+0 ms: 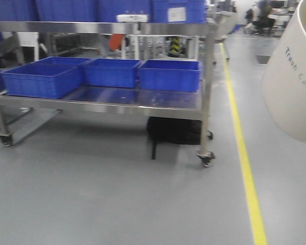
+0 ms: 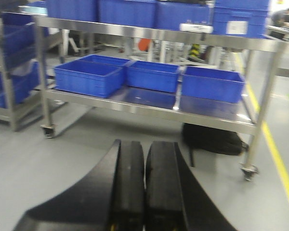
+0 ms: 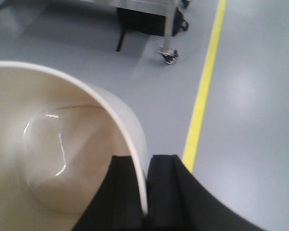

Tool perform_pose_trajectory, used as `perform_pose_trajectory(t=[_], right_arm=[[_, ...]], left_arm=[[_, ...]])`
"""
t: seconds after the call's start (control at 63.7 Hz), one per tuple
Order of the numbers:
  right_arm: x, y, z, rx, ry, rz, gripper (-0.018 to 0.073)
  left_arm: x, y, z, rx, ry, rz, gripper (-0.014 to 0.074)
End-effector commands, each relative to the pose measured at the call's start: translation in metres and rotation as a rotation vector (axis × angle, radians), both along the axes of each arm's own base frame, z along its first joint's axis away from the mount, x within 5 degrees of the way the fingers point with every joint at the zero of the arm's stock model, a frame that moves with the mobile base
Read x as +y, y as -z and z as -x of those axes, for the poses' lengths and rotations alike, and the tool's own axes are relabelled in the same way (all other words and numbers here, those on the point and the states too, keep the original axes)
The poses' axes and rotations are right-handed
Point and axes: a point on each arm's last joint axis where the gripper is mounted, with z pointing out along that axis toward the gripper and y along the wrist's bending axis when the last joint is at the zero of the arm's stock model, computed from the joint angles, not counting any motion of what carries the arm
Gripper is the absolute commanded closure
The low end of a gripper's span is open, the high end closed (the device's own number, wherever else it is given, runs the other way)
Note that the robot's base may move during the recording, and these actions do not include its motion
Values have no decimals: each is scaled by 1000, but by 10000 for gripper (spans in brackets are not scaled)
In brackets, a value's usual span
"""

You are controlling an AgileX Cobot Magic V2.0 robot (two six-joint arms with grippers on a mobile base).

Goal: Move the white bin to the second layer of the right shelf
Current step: 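Hold the bin and drive past the cart of blue crates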

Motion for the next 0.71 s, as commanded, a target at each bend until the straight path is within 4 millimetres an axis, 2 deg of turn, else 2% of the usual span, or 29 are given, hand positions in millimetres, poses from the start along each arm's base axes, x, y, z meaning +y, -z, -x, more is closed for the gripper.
perform_pose_trajectory(t=[0.0,0.691], right_arm=[[0,-22,-5,-136,7,-11,505],[0,-22,-5,-136,7,-11,505]], left_arm=[[0,1,0,-68,-1,7,512],[0,1,0,-68,-1,7,512]])
